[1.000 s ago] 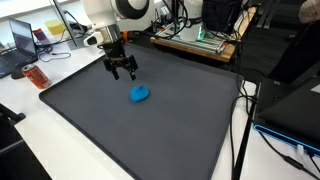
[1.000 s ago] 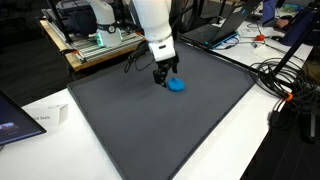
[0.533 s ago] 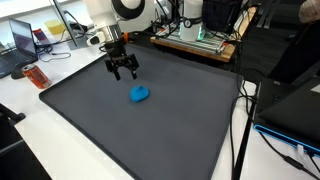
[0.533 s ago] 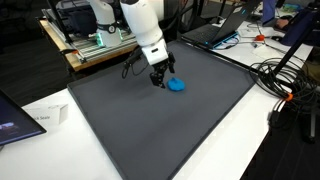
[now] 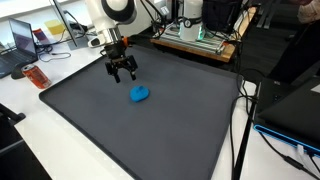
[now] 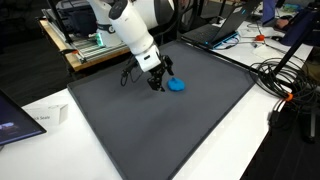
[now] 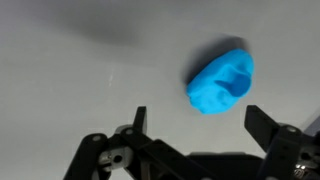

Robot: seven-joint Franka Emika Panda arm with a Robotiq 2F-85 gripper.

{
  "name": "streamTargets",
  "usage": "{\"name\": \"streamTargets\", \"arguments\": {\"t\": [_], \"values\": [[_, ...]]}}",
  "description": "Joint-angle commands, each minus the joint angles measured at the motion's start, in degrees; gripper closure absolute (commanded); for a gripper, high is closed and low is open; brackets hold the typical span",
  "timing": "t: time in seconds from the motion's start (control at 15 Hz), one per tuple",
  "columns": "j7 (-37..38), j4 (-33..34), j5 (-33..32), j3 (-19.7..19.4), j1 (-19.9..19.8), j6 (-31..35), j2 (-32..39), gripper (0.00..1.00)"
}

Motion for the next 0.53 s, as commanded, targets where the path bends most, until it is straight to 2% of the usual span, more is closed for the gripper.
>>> {"name": "streamTargets", "arguments": {"t": [0.0, 0.47], "values": [[-9.95, 1.09, 8.50, 0.71, -1.66, -0.18, 1.80, 0.00], [-27.38, 0.79, 26.71, -3.15, -0.22, -3.82, 2.14, 0.00]]}}
